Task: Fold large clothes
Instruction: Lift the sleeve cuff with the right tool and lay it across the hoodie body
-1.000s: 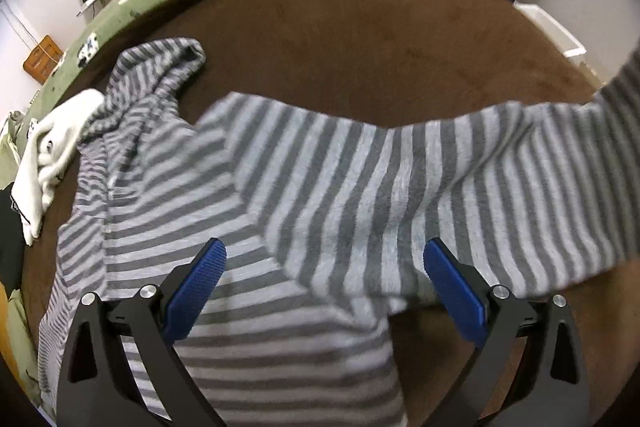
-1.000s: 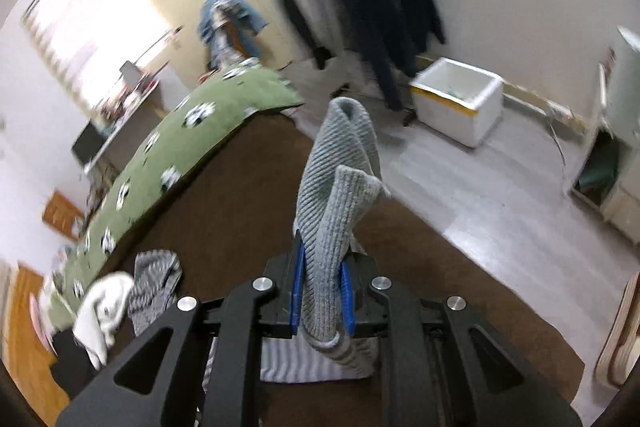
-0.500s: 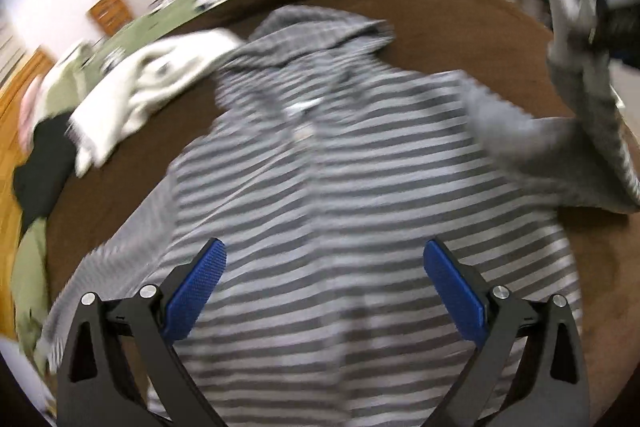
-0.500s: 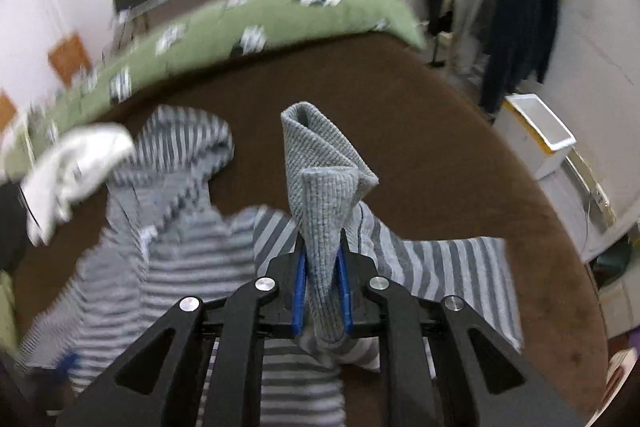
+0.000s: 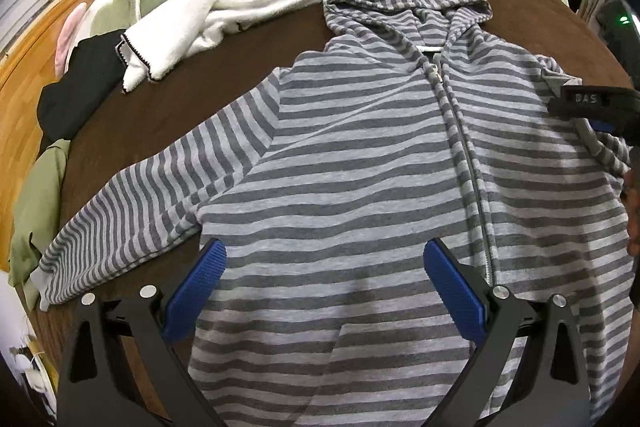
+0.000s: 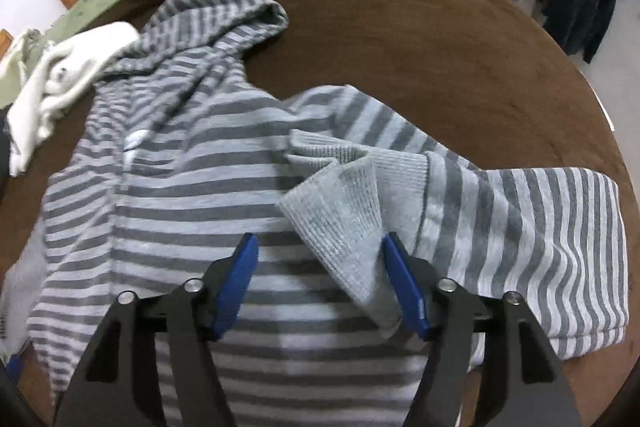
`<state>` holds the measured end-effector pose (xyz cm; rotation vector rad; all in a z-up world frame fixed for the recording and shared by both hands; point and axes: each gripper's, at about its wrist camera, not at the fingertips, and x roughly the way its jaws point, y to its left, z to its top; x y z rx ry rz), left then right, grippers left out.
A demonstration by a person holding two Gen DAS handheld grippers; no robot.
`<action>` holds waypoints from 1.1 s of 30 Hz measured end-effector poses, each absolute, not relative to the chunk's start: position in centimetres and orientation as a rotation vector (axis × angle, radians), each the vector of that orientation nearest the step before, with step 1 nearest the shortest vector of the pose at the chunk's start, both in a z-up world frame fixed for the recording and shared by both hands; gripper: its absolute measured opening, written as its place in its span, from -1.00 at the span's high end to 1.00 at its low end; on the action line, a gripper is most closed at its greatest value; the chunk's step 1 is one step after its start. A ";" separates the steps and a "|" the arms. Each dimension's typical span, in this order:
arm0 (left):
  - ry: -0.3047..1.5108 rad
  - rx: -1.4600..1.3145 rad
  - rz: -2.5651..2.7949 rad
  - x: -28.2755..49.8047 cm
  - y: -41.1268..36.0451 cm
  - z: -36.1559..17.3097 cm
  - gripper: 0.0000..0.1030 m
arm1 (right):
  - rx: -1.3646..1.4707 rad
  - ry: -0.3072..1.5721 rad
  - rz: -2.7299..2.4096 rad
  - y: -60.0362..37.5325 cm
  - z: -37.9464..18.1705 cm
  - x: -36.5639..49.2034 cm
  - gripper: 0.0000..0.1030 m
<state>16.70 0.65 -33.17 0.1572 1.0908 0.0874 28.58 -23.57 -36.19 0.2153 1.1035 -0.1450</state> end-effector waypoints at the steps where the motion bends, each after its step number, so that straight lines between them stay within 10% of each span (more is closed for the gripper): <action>1: 1.085 0.151 0.084 16.8 0.6 -32.7 -0.88 | 0.240 1.087 -0.132 -23.9 -35.3 28.0 -0.28; 5: 1.055 0.133 0.043 17.6 -0.2 -30.5 -0.88 | 0.355 0.976 -0.144 -26.8 -30.2 24.4 -0.72; 24: 0.995 0.282 -0.267 27.6 -23.8 -33.1 -0.88 | 0.852 0.960 -0.329 -46.6 -35.4 12.5 -0.71; 33: 1.063 0.397 -0.186 28.6 -23.9 -37.4 -0.90 | 0.992 0.924 -0.309 -48.2 -38.0 11.1 -0.35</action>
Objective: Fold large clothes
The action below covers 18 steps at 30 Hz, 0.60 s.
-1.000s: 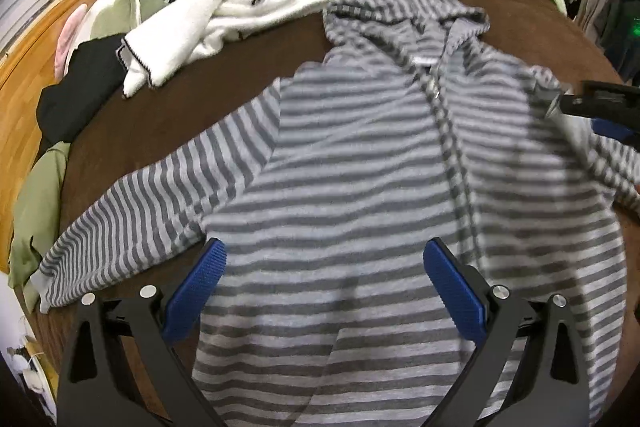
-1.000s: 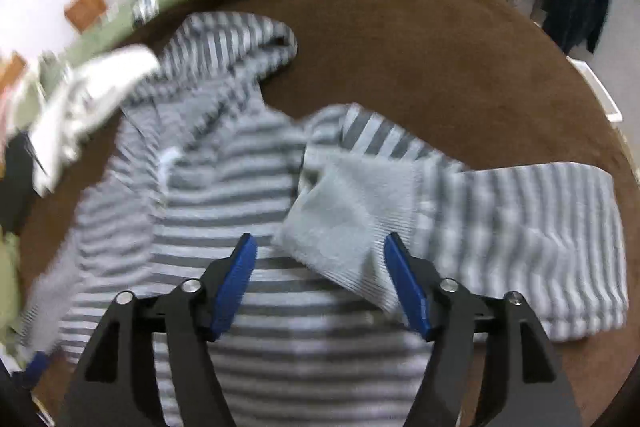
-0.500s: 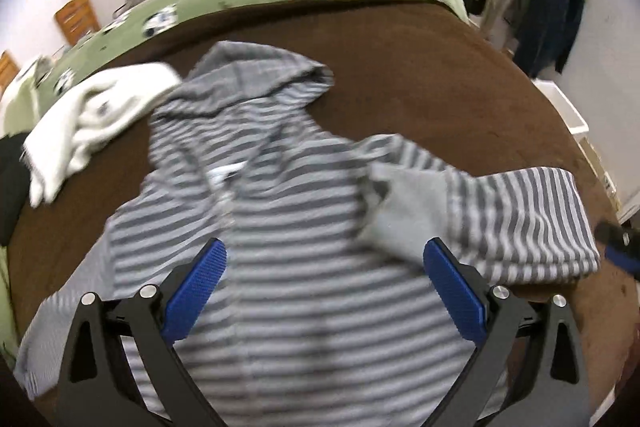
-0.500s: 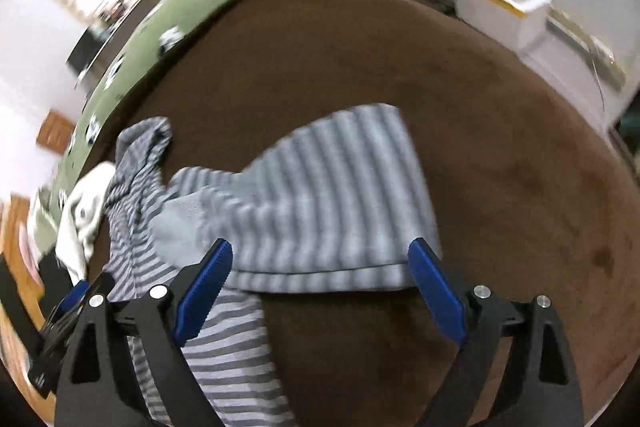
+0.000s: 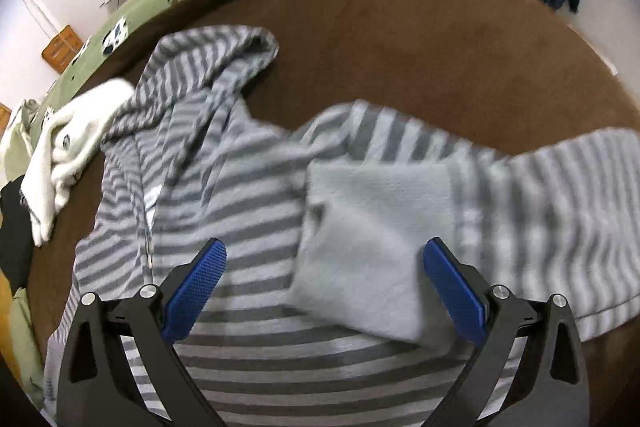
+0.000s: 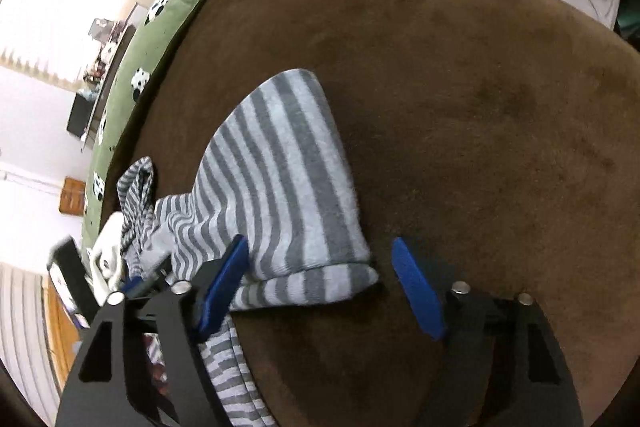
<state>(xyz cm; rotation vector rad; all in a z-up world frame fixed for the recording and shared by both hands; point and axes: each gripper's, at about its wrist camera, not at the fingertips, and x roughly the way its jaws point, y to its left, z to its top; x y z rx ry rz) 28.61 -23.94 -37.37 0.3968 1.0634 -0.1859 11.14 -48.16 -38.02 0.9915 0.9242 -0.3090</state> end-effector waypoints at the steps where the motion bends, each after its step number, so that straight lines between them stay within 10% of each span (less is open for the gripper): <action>1: 1.077 0.387 -0.183 28.6 -23.4 -37.9 -0.90 | 1.009 0.914 -0.308 -48.4 -38.3 11.1 -0.32; 7: 1.080 0.372 -0.181 28.1 -22.4 -38.5 -0.90 | 1.041 0.894 -0.294 -49.3 -39.1 11.0 0.61; 18: 1.079 0.369 -0.176 28.1 -22.5 -38.0 -0.88 | 0.884 0.827 -0.219 -46.9 -32.1 12.6 0.77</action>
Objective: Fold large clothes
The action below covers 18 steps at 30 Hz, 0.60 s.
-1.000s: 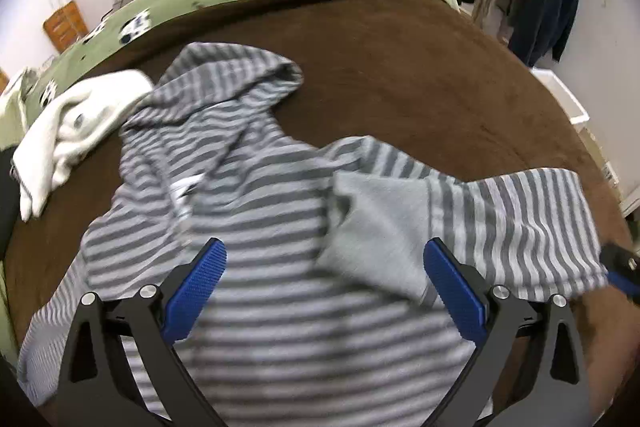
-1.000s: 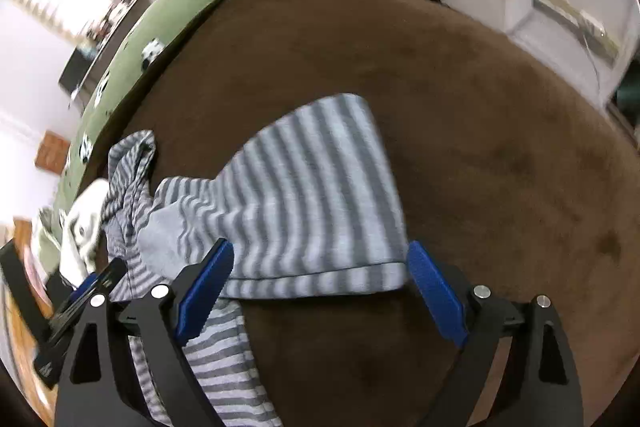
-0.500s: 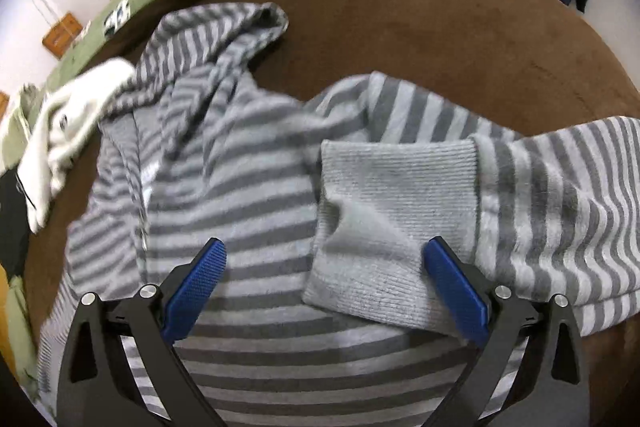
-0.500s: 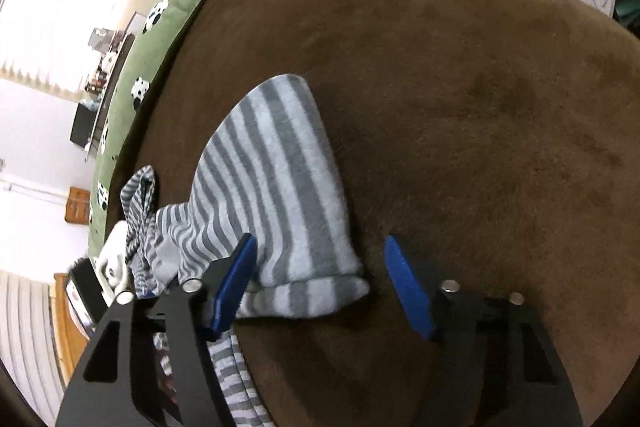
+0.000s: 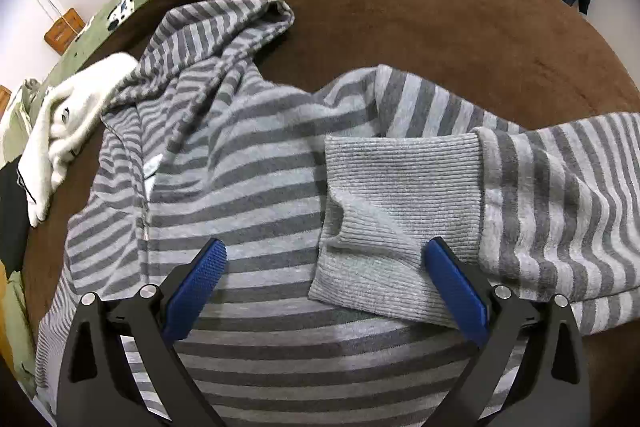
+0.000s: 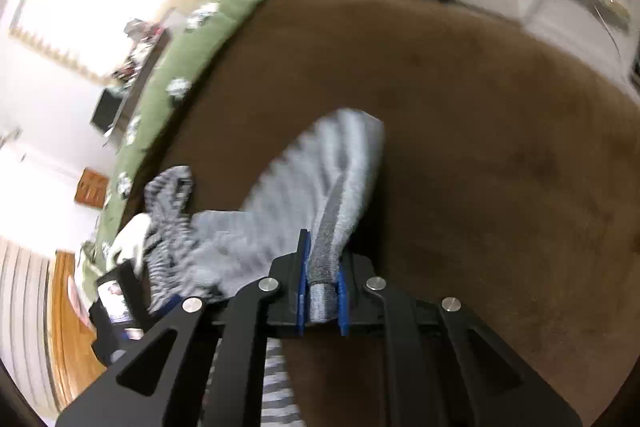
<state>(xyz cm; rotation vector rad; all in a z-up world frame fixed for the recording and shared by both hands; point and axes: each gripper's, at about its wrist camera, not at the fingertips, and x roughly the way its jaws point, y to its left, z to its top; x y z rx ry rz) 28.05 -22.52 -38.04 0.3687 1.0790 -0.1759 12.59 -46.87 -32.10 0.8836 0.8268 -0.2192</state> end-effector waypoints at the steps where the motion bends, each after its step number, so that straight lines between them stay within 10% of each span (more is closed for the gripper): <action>1: 1.068 0.371 -0.175 27.9 -22.4 -37.6 -0.88 | 0.846 0.814 -0.197 -46.0 -30.5 13.0 0.77; 10: 1.008 0.252 -0.035 25.2 -13.0 -31.6 -0.88 | 0.387 0.845 0.060 -32.8 -21.4 19.9 0.77; 18: 1.029 0.174 0.212 21.9 0.4 -30.0 -0.88 | 0.087 1.014 0.224 -18.0 -26.3 24.6 0.77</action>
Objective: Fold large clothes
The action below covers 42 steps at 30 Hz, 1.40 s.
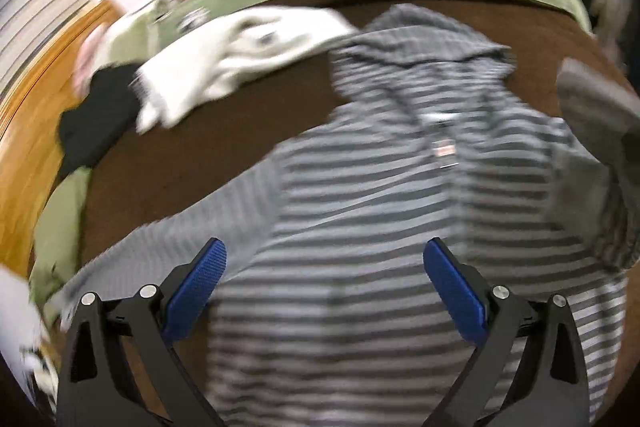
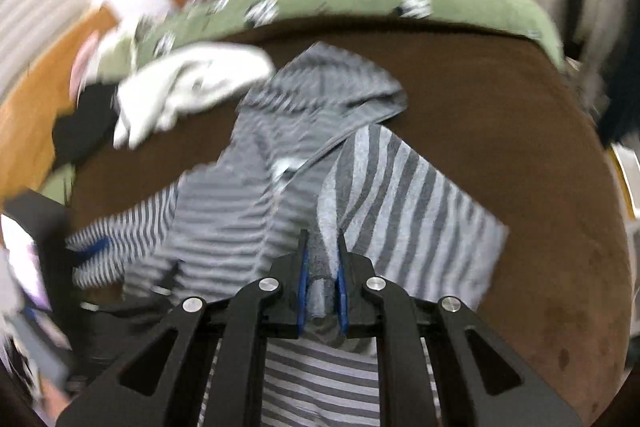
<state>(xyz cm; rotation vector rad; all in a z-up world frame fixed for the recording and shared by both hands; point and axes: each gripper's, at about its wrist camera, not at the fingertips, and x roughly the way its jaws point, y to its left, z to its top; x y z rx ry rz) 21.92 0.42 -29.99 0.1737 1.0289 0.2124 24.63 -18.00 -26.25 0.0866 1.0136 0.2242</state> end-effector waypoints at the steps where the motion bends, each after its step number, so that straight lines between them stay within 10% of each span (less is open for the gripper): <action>1: 1.038 0.164 0.238 21.5 1.8 -30.2 -0.88 | 0.045 1.041 0.240 -16.1 -27.8 24.8 0.77; 14: 1.113 0.119 0.351 17.0 10.2 -34.5 -0.88 | -0.080 1.214 0.253 -10.8 -38.1 23.7 0.63; 19: 1.098 0.093 0.304 17.2 9.2 -34.0 -0.88 | -0.016 1.166 0.255 -12.5 -35.0 23.1 -0.66; 27: 1.019 0.094 0.049 20.2 1.9 -31.4 -0.88 | 0.083 1.047 0.076 -21.8 -29.0 22.4 -0.64; 33: 0.966 0.113 -0.112 22.5 -5.2 -31.0 -0.88 | 0.200 1.079 -0.021 -29.4 -30.4 24.7 0.16; 42: 1.006 0.167 -0.216 23.3 -11.7 -33.9 -0.88 | 0.293 1.147 0.078 -31.4 -34.3 28.4 0.61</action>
